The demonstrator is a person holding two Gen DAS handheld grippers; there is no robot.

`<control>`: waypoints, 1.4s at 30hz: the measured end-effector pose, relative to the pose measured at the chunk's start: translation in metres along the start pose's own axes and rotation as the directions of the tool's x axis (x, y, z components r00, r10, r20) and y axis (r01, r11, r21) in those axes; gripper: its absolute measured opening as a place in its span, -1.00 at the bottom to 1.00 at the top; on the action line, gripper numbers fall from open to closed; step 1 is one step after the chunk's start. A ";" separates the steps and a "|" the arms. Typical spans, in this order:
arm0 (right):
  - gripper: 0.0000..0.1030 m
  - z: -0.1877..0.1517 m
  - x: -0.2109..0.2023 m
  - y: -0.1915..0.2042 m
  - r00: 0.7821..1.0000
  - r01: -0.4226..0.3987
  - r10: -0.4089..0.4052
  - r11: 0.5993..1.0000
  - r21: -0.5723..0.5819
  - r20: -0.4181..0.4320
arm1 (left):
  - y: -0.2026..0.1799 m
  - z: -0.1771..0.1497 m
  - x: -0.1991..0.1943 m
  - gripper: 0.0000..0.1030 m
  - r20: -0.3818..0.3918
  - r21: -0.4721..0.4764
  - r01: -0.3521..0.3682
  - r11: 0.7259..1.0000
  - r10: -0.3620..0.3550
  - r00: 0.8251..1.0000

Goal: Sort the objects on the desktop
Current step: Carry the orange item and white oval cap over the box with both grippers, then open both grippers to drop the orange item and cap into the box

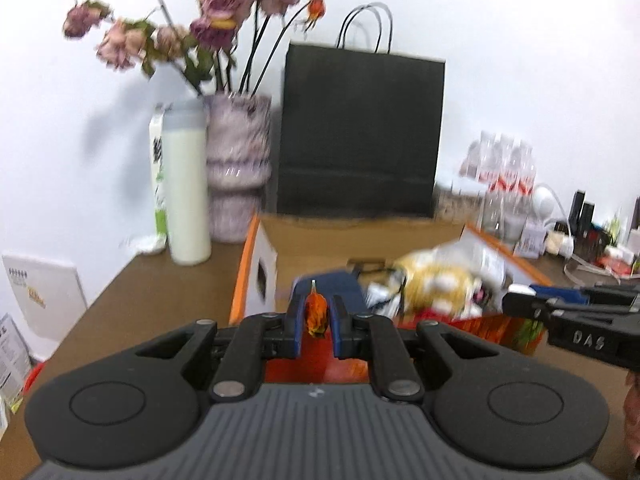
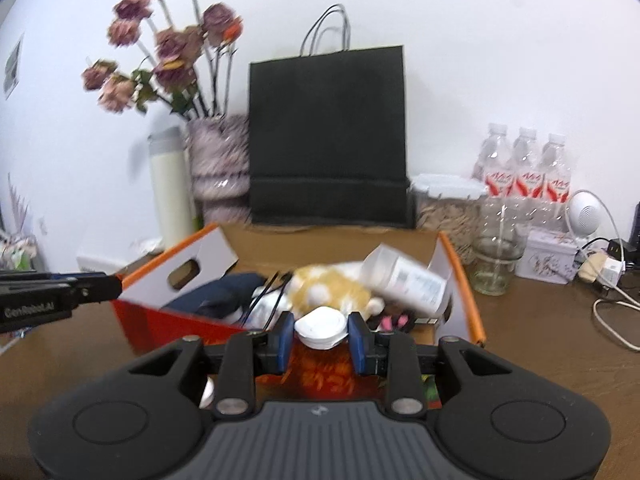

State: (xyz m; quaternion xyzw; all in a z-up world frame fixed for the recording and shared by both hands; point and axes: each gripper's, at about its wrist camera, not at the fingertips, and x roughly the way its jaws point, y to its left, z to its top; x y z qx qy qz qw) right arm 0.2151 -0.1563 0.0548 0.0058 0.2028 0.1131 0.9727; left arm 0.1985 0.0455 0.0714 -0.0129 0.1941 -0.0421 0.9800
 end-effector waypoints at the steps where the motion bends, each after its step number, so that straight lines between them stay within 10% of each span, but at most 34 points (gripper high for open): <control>1: -0.46 0.002 0.002 -0.002 1.000 0.006 -0.006 1.000 0.005 0.006 | -0.003 0.004 0.003 -0.73 0.013 0.003 -0.001 1.000 0.001 1.000; 19: -0.46 0.007 0.060 -0.031 0.998 0.068 -0.067 0.997 0.028 -0.018 | -0.039 0.019 0.101 -0.73 -0.018 0.022 -0.018 1.000 0.019 1.000; 35: -0.46 0.000 0.062 -0.029 0.997 0.069 -0.069 0.998 0.010 -0.039 | -0.038 0.006 0.105 -0.71 -0.052 0.039 -0.021 0.999 0.023 0.998; 42: 0.16 0.000 0.053 -0.028 0.998 0.065 -0.065 0.998 0.015 -0.006 | -0.039 0.008 0.094 0.04 -0.012 0.035 -0.018 0.999 0.019 1.000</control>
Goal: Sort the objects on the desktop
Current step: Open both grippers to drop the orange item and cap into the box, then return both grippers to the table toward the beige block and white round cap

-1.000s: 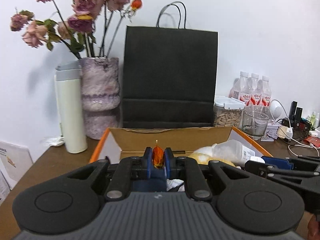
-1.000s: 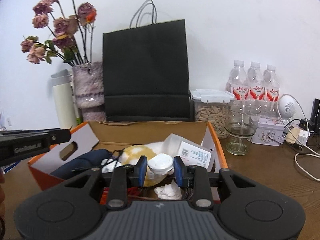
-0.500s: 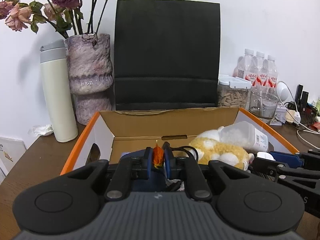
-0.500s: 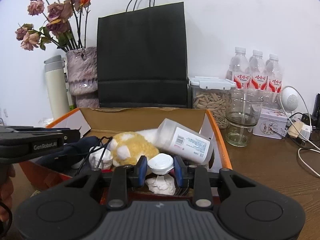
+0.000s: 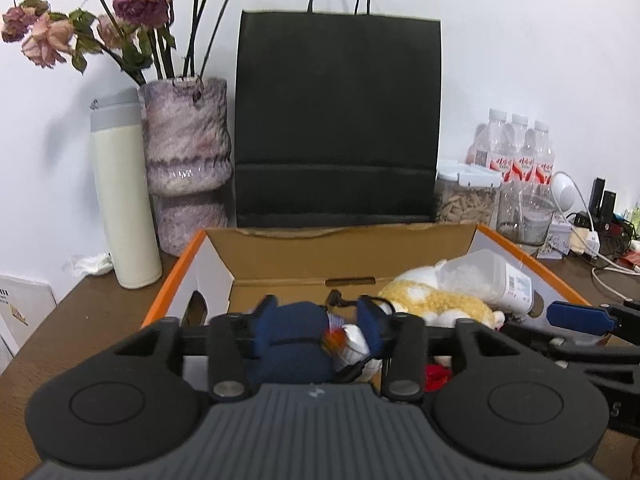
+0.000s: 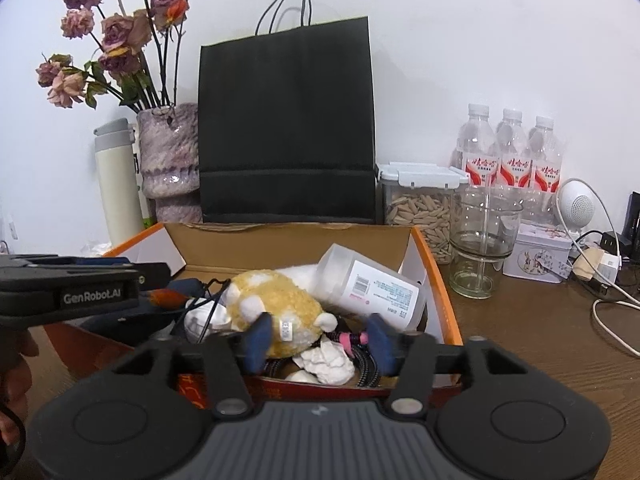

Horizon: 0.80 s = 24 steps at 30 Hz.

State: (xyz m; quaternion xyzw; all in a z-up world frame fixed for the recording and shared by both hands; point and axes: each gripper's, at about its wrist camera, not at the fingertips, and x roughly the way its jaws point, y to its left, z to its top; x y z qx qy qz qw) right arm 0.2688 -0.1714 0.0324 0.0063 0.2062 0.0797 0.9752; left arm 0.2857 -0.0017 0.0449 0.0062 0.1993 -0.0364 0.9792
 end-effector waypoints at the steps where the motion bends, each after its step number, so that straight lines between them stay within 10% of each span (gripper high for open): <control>1: 0.25 0.000 -0.002 0.001 1.000 0.000 0.000 1.000 -0.002 0.008 | 0.000 0.001 -0.002 0.28 0.010 -0.002 -0.001 1.000 0.001 1.000; 5: 0.70 0.000 -0.008 0.005 0.999 -0.003 0.004 1.000 -0.011 0.039 | -0.001 0.002 -0.013 1.00 0.065 -0.006 -0.025 1.000 0.026 0.998; 24: 0.95 -0.016 -0.045 0.026 0.998 -0.019 0.023 0.997 -0.076 0.057 | 0.018 -0.012 -0.060 1.00 0.074 0.015 -0.032 0.999 0.030 0.997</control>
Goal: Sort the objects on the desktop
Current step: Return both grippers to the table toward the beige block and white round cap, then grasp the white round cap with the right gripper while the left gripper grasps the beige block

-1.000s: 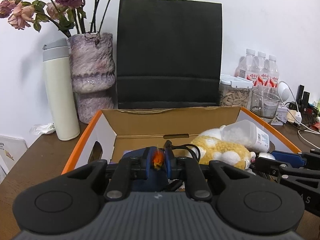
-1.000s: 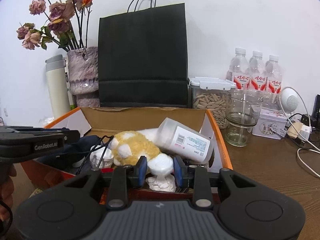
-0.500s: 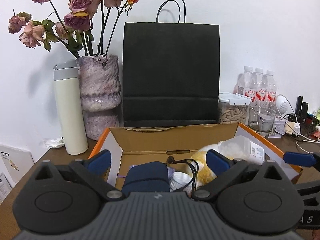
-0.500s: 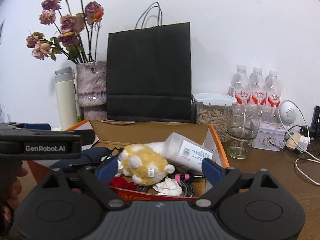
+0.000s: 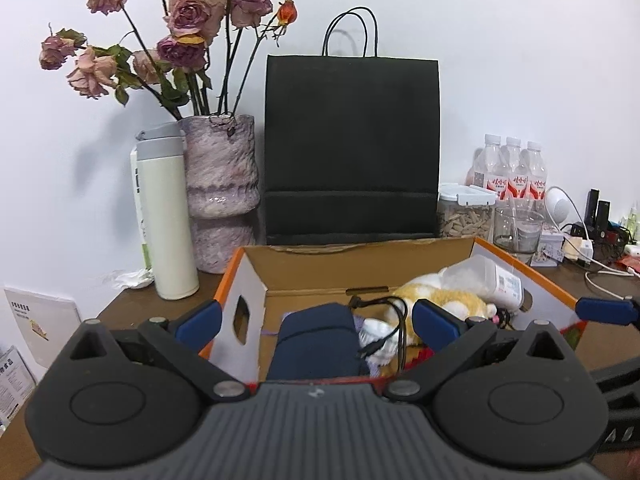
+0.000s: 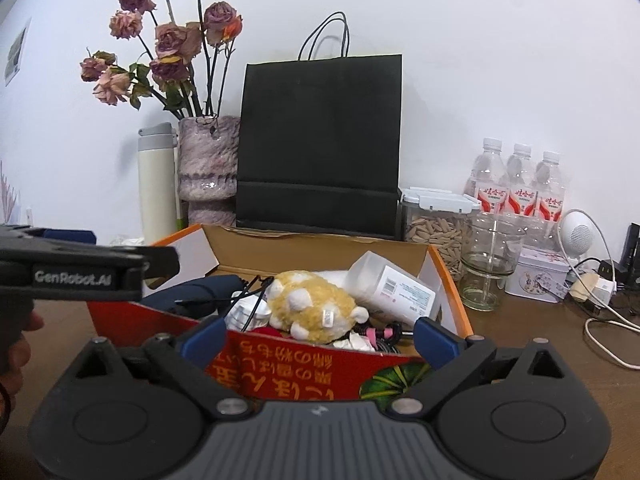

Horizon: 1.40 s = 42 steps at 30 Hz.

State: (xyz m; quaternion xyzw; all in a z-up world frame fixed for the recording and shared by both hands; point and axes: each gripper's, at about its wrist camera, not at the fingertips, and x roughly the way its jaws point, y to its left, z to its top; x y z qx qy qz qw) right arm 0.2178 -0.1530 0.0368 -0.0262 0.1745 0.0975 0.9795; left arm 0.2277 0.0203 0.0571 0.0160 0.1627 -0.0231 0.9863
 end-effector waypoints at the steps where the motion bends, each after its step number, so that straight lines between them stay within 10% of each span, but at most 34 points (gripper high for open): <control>1: 0.95 -0.001 -0.002 0.000 1.000 0.000 0.000 1.000 -0.002 -0.006 | 0.002 -0.002 -0.004 1.00 -0.005 -0.001 0.000 1.000 0.000 1.000; 21: 0.95 -0.041 -0.010 0.015 0.966 -0.009 0.012 1.000 0.012 -0.257 | 0.034 -0.063 -0.019 1.00 -0.298 0.017 -0.028 0.999 0.032 0.954; 42: 1.00 -0.046 0.002 0.025 0.941 -0.012 0.025 0.999 0.039 -0.338 | 0.040 -0.071 -0.011 1.00 -0.366 -0.024 -0.015 1.000 0.005 0.931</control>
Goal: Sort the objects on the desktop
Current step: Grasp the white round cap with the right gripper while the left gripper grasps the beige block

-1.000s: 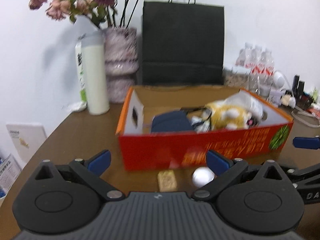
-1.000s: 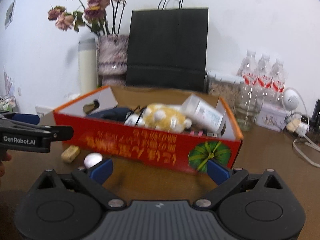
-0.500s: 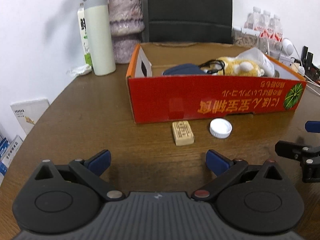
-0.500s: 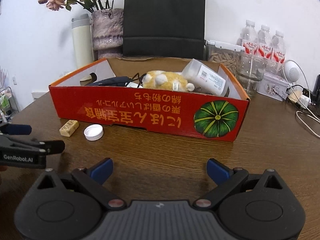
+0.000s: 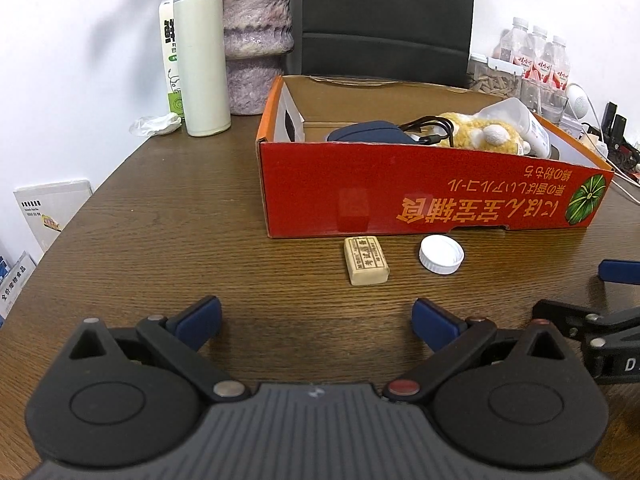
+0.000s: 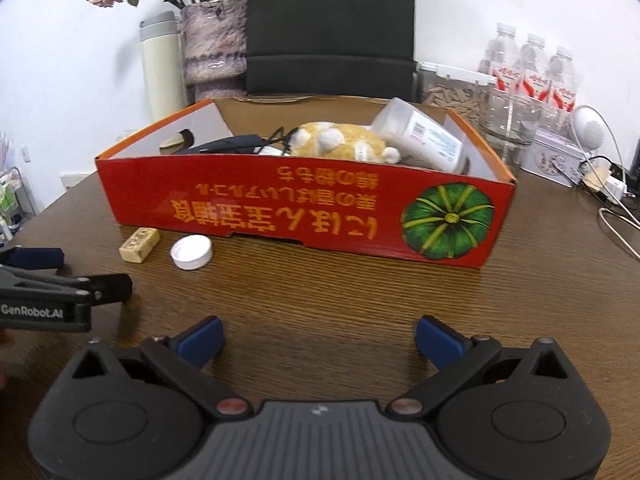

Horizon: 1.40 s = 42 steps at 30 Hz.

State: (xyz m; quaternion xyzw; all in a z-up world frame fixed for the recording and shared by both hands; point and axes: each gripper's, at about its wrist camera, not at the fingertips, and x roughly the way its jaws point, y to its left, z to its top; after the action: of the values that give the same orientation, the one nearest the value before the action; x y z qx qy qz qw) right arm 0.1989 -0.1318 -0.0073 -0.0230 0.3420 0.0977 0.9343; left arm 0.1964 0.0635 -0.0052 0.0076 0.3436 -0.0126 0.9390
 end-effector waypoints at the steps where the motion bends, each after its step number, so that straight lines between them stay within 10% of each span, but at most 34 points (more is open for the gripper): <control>1: 1.00 0.001 0.001 0.003 1.000 -0.014 0.014 1.000 -0.001 0.003 | 0.000 0.000 0.000 1.00 0.001 -0.004 0.003 1.000 -0.003 1.000; 12: 0.93 0.025 0.028 0.045 0.998 -0.059 0.059 0.997 -0.044 0.006 | 0.052 0.012 -0.008 1.00 0.059 -0.180 -0.013 0.984 0.024 0.998; 27: -0.46 0.038 0.036 0.058 0.993 -0.115 0.117 0.991 -0.076 0.028 | 0.035 0.016 -0.016 1.00 0.125 -0.060 -0.033 0.998 0.041 0.991; 42: -0.47 0.031 0.011 0.021 0.988 -0.130 0.133 0.991 -0.031 0.082 | -0.003 0.016 -0.011 1.00 0.153 -0.007 -0.018 1.000 0.019 0.988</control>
State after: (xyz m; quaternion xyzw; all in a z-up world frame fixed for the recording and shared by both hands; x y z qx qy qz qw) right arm 0.2225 -0.1060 0.0099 -0.0083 0.3019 0.1643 0.9390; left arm 0.1987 0.0598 0.0143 0.0071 0.2704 -0.0035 0.9627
